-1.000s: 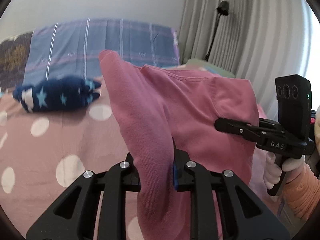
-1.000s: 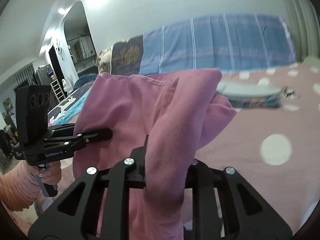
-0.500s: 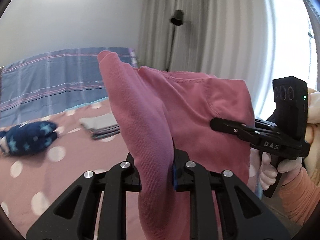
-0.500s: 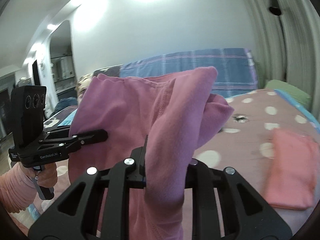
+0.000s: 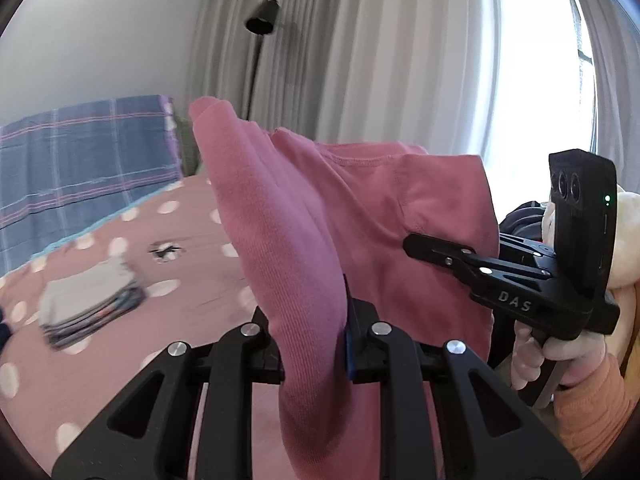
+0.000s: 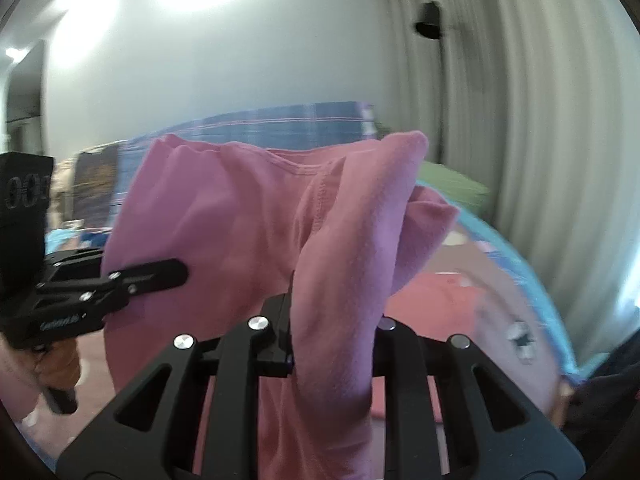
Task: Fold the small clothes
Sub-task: 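Lift the shirt edge with both grippers and fold it over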
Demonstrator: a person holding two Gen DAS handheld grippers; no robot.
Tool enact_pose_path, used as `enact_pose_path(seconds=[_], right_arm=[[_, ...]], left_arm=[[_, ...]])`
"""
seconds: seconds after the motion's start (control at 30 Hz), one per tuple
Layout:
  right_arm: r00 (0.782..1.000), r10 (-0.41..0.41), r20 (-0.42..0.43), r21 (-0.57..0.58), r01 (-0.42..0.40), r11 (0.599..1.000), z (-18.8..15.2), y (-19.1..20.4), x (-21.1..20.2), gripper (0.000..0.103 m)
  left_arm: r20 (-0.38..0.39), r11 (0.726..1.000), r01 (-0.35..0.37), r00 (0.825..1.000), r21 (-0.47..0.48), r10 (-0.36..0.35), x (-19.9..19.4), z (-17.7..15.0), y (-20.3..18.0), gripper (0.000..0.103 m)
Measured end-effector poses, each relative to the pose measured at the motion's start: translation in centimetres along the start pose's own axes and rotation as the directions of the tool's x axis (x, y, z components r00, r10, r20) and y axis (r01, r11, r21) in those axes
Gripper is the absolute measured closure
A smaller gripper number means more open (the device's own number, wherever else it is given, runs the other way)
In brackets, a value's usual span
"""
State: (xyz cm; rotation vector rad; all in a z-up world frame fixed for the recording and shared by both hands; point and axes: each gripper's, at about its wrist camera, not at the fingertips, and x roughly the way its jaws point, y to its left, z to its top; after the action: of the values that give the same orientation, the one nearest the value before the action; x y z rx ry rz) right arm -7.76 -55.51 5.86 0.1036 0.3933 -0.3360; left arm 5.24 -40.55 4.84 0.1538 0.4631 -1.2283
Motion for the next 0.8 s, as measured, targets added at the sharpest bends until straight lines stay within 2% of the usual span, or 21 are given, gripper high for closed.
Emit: enact_pose_path(seconds=[0.1,0.27,0.43,0.53,0.63,0.67,0.7,0.73,0.77,0.8], right_arm=[[0.992,-0.124,0.007,-0.016,0.124,0.992,0.2,-2.4,0.3,0.084],[0.967,-0.254,-0.01,0.008,0.254,0.967,0.6,-5.9,2.2,0.084],[0.952,-0.301,-0.055,0.02,0.302,0.953,1.0,-7.6,5.2,0.084],[0.944,-0.321,-0.079,0.02,0.324,0.946,1.6,-8.3,7.6,0.084],[0.943,-0.312,-0.118,0.056,0.32,0.946,2.0,-9.6,10.6,0.084],[0.945,-0.299,-0.136,0.077,0.311,0.947,1.9,-10.1,11.8,0.08],[0.942,-0.298,-0.158,0.09,0.314,0.945,1.7,-10.6,12.9,0.068],[0.925,-0.323,-0.199,0.094,0.347,0.933,1.1,-11.3,14.5,0.059],[0.89,-0.384,-0.247,0.094,0.416,0.904,0.3,-12.1,16.0,0.05],[0.851,-0.442,-0.283,0.086,0.481,0.872,-0.7,-12.6,17.0,0.05]], left_arm=[[-0.008,1.0,0.015,1.0,0.01,-0.015,2.9,0.9,-1.2,0.083],[-0.038,0.998,0.053,0.998,-0.018,-0.053,8.2,1.9,-2.3,0.083],[-0.08,0.998,0.053,0.995,-0.037,-0.056,12.5,2.6,-1.7,0.083],[-0.107,0.992,0.07,0.991,-0.101,-0.081,15.2,3.4,-0.2,0.083],[-0.126,0.989,0.05,0.99,-0.141,-0.068,17.9,3.7,1.1,0.083],[-0.14,0.99,0.027,0.989,-0.138,-0.047,19.0,3.6,1.5,0.082],[-0.155,0.991,0.008,0.987,-0.132,-0.029,19.9,3.5,1.8,0.081],[-0.197,0.991,-0.02,0.98,-0.129,-0.006,21.4,3.0,2.7,0.074],[-0.229,0.99,-0.053,0.973,-0.134,0.021,22.4,2.5,3.4,0.059],[-0.253,0.985,-0.102,0.965,-0.139,0.064,23.0,1.9,4.2,0.05]])
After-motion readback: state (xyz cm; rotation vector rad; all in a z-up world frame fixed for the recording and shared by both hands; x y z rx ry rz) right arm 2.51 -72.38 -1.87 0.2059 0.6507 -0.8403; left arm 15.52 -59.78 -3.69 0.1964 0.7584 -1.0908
